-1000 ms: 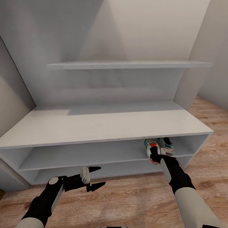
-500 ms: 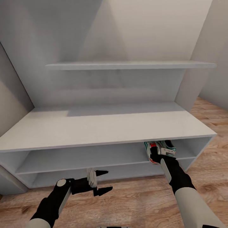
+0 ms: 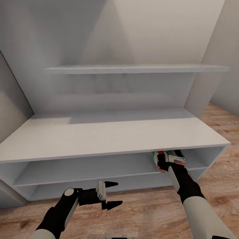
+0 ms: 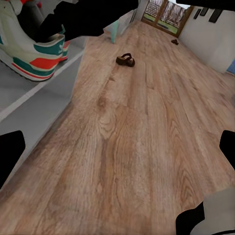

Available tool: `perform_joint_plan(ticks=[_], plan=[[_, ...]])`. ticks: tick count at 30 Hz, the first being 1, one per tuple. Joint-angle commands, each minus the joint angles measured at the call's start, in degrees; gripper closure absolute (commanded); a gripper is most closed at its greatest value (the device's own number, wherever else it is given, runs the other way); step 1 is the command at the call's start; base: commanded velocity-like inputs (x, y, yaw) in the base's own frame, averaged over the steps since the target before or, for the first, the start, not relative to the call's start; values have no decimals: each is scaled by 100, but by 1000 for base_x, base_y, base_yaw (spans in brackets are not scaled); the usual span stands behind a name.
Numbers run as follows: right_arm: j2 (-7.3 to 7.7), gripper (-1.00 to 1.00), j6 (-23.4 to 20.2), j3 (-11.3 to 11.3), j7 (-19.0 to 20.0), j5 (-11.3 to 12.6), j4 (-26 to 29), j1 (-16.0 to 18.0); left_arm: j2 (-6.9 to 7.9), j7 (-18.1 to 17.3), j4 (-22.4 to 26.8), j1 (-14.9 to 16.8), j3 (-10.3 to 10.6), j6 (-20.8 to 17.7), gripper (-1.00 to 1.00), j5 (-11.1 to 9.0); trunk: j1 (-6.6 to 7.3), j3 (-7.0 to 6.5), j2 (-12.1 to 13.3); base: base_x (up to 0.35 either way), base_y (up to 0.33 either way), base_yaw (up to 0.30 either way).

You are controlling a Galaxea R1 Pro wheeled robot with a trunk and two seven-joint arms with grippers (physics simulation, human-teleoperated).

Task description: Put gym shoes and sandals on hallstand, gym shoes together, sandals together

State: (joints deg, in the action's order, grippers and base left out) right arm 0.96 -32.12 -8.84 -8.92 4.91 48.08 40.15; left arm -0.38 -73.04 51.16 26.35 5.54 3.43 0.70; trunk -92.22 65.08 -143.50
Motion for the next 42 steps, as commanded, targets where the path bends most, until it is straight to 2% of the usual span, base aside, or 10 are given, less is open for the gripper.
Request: perform_joint_plan(ticks=[1,32,33,42], plan=[[1,100,-23,5,-40,51,8,2,0,-8,-1,3,0,35,-100,8,0,5,-2,84,0,0],[0,100,-23,2,-40,54,0,2,-76,-8,-71,6,0,35,-100,9,0,5,-2,41,0,0],[0,-100,-23,3,-40,54,3,2,-76,-8,-71,4,0,35,-100,9,0,5,-2,0,0,0],[0,-100,-23,5,-36,54,5,2,-76,-8,-71,2,0,35,-100,9,0,5,-2,0,0,0]])
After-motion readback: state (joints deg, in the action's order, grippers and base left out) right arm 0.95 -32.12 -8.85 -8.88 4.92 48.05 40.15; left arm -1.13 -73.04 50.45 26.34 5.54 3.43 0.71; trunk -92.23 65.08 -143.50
